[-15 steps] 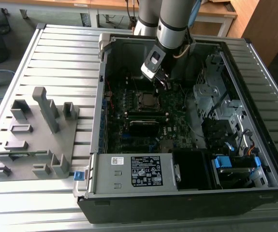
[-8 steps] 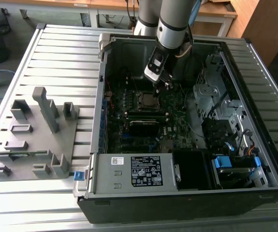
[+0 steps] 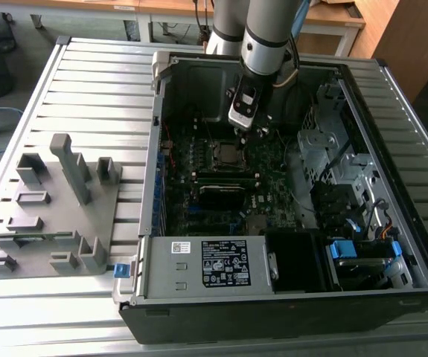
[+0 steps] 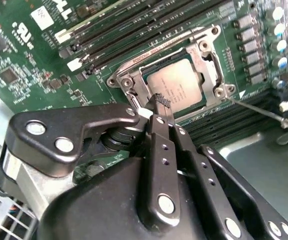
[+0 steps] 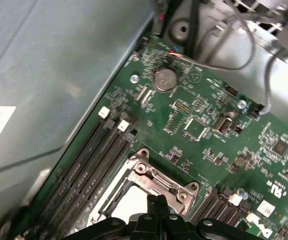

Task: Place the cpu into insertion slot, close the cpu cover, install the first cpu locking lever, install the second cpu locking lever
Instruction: 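Close the cpu cover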

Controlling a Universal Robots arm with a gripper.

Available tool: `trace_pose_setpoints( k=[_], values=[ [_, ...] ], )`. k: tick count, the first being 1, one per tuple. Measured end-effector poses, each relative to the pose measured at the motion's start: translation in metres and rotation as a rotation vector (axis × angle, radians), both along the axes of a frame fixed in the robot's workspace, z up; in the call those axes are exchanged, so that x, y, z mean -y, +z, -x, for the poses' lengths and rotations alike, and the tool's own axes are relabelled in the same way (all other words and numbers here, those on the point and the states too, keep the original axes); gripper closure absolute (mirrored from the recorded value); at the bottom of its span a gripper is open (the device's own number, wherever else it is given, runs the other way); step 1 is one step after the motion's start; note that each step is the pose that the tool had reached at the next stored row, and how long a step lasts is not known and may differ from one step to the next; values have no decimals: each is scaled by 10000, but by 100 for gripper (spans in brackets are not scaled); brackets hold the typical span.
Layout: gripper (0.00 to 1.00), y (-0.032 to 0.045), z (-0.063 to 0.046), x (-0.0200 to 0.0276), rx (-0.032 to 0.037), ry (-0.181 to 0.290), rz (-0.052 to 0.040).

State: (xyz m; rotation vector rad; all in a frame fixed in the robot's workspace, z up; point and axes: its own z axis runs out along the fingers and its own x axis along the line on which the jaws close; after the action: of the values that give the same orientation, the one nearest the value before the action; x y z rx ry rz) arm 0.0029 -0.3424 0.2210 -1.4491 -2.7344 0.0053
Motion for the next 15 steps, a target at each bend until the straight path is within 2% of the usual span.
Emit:
trace_pose_setpoints(
  k=[7, 15],
  values=[
    [90, -1, 0, 0, 0, 1248, 0],
    [90, -1, 0, 0, 0, 1328, 0]
  ],
)
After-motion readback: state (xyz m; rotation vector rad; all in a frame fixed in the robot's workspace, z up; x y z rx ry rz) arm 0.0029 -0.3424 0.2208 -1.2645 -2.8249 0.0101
